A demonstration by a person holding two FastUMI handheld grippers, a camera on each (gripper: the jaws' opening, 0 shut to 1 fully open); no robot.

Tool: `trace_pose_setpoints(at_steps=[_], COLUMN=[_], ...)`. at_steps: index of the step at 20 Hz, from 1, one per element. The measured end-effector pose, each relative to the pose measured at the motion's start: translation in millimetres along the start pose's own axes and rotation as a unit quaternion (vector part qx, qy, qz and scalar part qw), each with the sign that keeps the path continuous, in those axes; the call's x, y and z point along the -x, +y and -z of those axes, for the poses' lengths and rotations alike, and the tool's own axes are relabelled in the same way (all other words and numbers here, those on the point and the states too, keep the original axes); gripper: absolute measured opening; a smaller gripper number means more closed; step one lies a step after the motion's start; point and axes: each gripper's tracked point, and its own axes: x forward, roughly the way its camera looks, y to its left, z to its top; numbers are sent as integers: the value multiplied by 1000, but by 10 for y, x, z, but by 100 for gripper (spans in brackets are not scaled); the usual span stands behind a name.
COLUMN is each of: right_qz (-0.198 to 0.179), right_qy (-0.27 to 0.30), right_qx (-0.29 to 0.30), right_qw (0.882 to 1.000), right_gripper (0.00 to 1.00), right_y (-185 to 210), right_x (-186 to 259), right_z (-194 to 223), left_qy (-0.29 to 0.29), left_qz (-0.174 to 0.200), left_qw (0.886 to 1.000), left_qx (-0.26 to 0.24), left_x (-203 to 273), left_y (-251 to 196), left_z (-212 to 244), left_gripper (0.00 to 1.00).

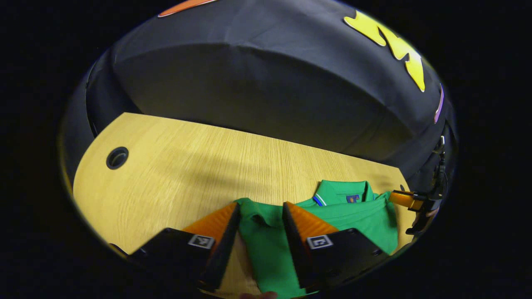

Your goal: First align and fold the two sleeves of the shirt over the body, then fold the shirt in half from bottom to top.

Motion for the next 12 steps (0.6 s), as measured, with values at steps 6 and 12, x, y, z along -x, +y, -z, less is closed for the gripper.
trace_pose_setpoints(at_steps=[6, 12], right_qz=[44, 17], right_qy=[-81, -189], right_qx=[32, 44], right_qw=[995, 981], right_gripper=[92, 92], right_y=[90, 710], right_x=[726, 2093], right_z=[-388, -757], left_qy=[-85, -209], left_qz=[-12, -33], left_qw=[996, 977], left_qx=[4, 5], left_x=[721, 2163], left_y=[-221, -507], left_z=[-535, -1158], left_gripper=[89, 93])
